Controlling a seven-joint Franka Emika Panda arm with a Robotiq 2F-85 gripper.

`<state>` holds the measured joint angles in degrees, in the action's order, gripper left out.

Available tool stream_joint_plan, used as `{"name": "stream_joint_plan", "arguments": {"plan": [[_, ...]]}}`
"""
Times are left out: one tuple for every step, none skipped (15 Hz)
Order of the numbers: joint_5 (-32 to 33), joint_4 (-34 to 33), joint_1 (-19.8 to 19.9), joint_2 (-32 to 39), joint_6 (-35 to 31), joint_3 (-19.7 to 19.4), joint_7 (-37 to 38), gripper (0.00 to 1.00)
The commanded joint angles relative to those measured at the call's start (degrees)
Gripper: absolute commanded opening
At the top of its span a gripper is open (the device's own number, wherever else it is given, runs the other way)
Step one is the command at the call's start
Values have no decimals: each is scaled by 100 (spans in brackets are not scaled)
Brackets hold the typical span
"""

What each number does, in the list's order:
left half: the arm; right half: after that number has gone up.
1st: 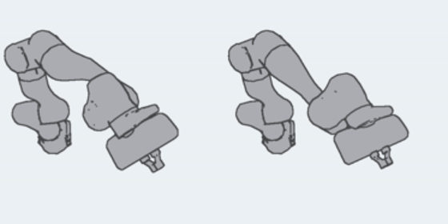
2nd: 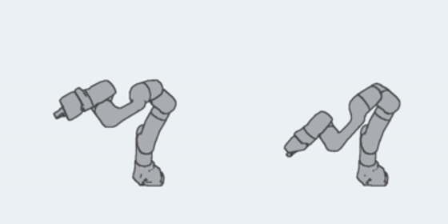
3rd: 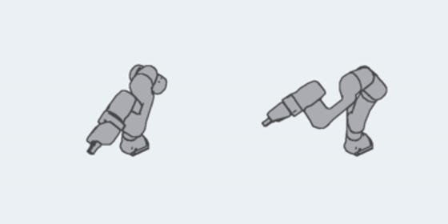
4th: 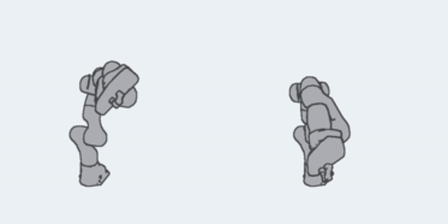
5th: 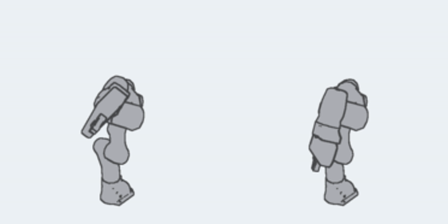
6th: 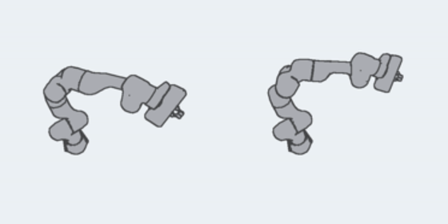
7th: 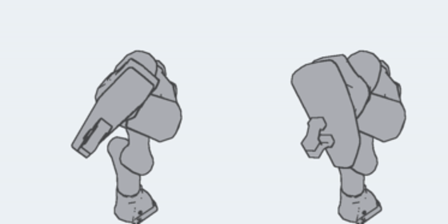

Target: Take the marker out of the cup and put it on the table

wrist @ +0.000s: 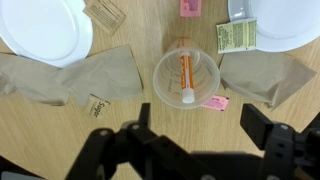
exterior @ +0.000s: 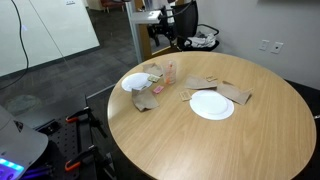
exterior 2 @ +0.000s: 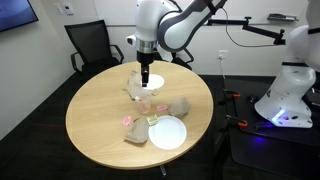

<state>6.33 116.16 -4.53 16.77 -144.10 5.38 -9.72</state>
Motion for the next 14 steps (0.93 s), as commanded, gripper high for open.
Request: {"name": "stream_joint_plan", "arguments": {"plan": [[-25, -70, 21, 61, 110, 20, -133, 66], [-39, -75, 28, 95, 108, 25, -154, 62], [-73, -82, 43, 137, 105, 39, -193, 58], [-101, -82, 55, 183, 85, 48, -215, 54], [-114, -89, 62, 233, 77, 55, -236, 57], [-103, -101, 59, 283, 78, 50, -231, 57], [-102, -114, 63, 337, 58, 49, -236, 56], [-118, -138, 76, 400, 22, 59, -263, 56], [-120, -157, 82, 451, 0, 62, -276, 55], [-152, -194, 103, 517, -31, 80, -342, 54], [-160, -217, 111, 566, -69, 82, -374, 53], [-172, -252, 123, 625, -107, 89, -402, 54], [-189, -289, 139, 681, -157, 100, -446, 52], [-218, -330, 155, 739, -186, 115, -494, 51]]}}
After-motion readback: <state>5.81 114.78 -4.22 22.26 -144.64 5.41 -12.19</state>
